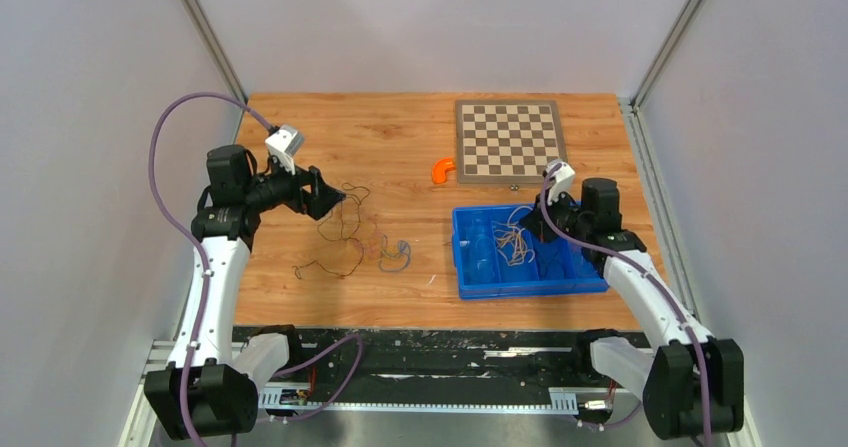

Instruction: Untangle the cables

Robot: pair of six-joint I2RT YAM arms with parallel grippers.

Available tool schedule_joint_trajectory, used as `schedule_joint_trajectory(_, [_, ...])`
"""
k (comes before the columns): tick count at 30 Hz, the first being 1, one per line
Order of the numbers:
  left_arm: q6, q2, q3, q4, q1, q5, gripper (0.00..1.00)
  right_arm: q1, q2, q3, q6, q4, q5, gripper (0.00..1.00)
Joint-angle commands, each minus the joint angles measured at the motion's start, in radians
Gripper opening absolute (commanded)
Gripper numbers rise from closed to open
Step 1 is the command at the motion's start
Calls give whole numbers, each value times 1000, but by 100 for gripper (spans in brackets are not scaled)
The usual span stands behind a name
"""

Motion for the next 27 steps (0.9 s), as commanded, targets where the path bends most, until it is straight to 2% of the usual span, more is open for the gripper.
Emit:
schedule_joint_trajectory(1, [6, 0, -11, 17, -7, -8, 100, 65, 91, -12, -91, 153, 124, 0])
schedule_joint_trajectory(7, [14, 14, -12, 11, -8, -26, 100, 172, 189, 2, -85, 189, 315, 0])
schedule_joint_trajectory(12, [37, 14, -6, -17, -7, -56, 100, 201, 210, 22, -78, 156, 420, 0])
schedule_joint_trajectory(13, [40, 16, -4, -22, -7, -68, 100, 203, 208, 34, -82, 135, 422, 3])
schedule_joint_trajectory(15, [47, 21, 6, -37, -7, -80, 100, 208, 201, 72, -85, 71, 414, 18])
schedule_joint_trajectory(18, [47, 26, 22, -58, -8, -97, 100, 207, 164, 128, -80, -34, 372, 34])
schedule_joint_trajectory(23, [56, 36, 34, -84, -7, -123, 100, 208, 83, 203, -68, -135, 282, 54])
schedule_joint_trajectory(27, [103, 88, 48, -149, -7, -212, 100, 208, 40, 260, -84, -192, 251, 73])
